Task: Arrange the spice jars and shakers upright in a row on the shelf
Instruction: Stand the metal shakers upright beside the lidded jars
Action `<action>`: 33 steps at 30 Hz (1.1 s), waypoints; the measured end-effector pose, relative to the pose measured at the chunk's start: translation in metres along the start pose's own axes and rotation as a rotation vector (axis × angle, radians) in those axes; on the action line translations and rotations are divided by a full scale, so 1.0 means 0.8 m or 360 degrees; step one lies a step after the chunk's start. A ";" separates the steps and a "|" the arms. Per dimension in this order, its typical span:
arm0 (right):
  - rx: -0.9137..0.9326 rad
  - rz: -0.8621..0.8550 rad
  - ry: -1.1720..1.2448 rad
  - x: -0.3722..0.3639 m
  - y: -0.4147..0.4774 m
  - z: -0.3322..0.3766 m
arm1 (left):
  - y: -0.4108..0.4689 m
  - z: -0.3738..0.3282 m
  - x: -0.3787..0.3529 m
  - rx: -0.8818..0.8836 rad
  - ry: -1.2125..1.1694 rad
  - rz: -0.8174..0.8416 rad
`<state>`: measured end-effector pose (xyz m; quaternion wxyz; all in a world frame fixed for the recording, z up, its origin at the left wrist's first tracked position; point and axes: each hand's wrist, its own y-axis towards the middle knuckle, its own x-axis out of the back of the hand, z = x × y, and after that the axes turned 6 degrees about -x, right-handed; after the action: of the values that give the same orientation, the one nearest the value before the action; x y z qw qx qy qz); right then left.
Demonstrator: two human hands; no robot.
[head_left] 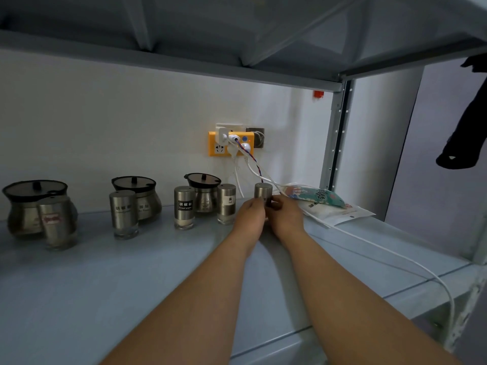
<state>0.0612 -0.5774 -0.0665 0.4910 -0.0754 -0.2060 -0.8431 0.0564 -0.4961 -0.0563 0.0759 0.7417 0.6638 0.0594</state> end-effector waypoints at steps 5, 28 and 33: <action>-0.0018 -0.0052 -0.0133 0.002 -0.002 -0.002 | -0.001 0.004 0.000 0.0018 0.0140 0.0013; -0.0048 0.0131 -0.0413 0.008 -0.012 0.008 | 0.002 0.001 0.003 0.0028 0.0274 0.0142; -0.0074 0.0147 -0.0366 0.010 -0.015 0.010 | -0.001 0.000 0.003 0.0036 0.0270 0.0142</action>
<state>0.0457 -0.5754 -0.0601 0.5004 -0.1924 -0.2377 -0.8100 0.0561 -0.4935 -0.0560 0.0083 0.7636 0.6348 0.1178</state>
